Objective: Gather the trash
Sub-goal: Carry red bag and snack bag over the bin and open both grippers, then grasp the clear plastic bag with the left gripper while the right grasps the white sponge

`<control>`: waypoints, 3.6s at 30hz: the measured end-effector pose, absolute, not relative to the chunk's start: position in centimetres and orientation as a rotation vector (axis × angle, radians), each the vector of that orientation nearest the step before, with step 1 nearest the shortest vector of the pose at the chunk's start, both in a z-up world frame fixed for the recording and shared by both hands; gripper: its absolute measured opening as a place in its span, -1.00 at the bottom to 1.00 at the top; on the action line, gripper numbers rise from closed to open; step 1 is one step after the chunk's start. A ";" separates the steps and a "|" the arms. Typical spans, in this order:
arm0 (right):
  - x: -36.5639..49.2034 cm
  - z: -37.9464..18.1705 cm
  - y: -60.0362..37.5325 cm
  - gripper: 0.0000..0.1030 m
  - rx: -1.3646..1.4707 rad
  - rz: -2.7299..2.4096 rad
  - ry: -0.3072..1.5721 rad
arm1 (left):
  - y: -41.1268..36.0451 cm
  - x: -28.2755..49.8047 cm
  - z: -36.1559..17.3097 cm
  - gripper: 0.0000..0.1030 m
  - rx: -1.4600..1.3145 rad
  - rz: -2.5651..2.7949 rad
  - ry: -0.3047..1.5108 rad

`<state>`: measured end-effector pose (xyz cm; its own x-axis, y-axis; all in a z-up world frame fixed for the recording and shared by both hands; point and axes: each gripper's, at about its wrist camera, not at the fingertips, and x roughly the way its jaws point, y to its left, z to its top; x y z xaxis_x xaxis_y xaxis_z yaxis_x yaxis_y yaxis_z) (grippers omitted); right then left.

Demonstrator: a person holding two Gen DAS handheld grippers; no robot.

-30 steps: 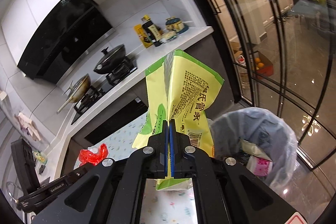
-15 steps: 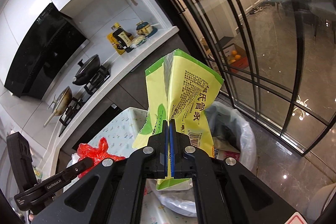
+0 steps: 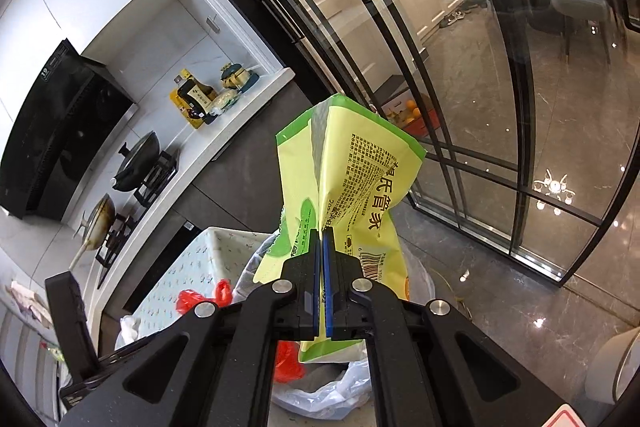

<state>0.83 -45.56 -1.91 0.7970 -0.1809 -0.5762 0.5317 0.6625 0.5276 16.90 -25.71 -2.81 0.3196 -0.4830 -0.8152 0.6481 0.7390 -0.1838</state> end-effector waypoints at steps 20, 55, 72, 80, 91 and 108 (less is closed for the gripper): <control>5.6 -3.7 -42.1 -0.59 0.727 -0.335 0.590 | -19.8 19.1 -1.5 0.41 0.094 -0.607 0.941; 15.3 -2.5 -19.9 -0.04 0.507 -0.005 0.751 | 5.2 23.4 -1.4 0.56 -0.122 -0.272 0.913; 22.9 -8.0 -8.5 0.36 0.450 0.066 0.903 | 16.4 29.0 -2.9 0.65 -0.168 -0.122 0.919; 25.4 -10.1 -8.3 0.32 0.421 0.028 0.933 | 16.1 34.0 -4.0 0.71 -0.111 -0.155 0.914; 25.4 -11.4 -9.1 -0.12 0.391 0.011 0.934 | 15.3 41.3 -8.2 0.70 -0.079 -0.147 0.961; 23.9 -10.8 -10.1 -0.49 0.442 0.046 0.933 | 13.1 37.6 -8.6 -0.57 -0.067 -0.255 1.020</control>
